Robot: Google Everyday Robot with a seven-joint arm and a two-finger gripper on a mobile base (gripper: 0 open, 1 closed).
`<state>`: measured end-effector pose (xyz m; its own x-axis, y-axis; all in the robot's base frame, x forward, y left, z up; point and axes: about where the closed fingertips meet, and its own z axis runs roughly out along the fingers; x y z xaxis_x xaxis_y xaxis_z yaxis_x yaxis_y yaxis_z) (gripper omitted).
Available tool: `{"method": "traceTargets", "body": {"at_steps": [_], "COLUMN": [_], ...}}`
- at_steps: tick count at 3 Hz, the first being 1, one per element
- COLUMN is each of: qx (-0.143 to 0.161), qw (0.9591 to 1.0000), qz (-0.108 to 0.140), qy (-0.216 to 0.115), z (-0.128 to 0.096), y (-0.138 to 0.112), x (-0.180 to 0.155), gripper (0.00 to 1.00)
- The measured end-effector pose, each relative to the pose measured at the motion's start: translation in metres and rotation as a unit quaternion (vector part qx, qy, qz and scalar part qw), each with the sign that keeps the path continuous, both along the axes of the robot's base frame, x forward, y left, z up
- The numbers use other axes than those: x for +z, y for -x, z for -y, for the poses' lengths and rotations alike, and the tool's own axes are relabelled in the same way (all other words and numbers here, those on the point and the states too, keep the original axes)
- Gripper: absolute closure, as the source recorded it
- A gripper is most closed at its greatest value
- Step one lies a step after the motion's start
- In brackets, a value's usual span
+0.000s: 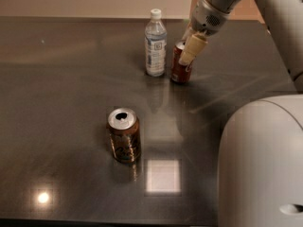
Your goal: Move coke can near blue plastic bottle
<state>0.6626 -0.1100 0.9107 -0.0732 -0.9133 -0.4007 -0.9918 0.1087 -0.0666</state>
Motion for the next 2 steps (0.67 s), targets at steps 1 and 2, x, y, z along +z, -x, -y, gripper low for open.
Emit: {"method": "traceTargets", "body": {"at_steps": [1, 2], "qx": [0.009, 0.009], "qw": [1.0, 1.0], "qz": [0.001, 0.001], "qy": [0.002, 0.002], "z": [-0.0072, -0.0072], "y": [-0.0034, -0.0035], "x": [-0.0032, -0.0032], "gripper": [0.0, 0.0]}}
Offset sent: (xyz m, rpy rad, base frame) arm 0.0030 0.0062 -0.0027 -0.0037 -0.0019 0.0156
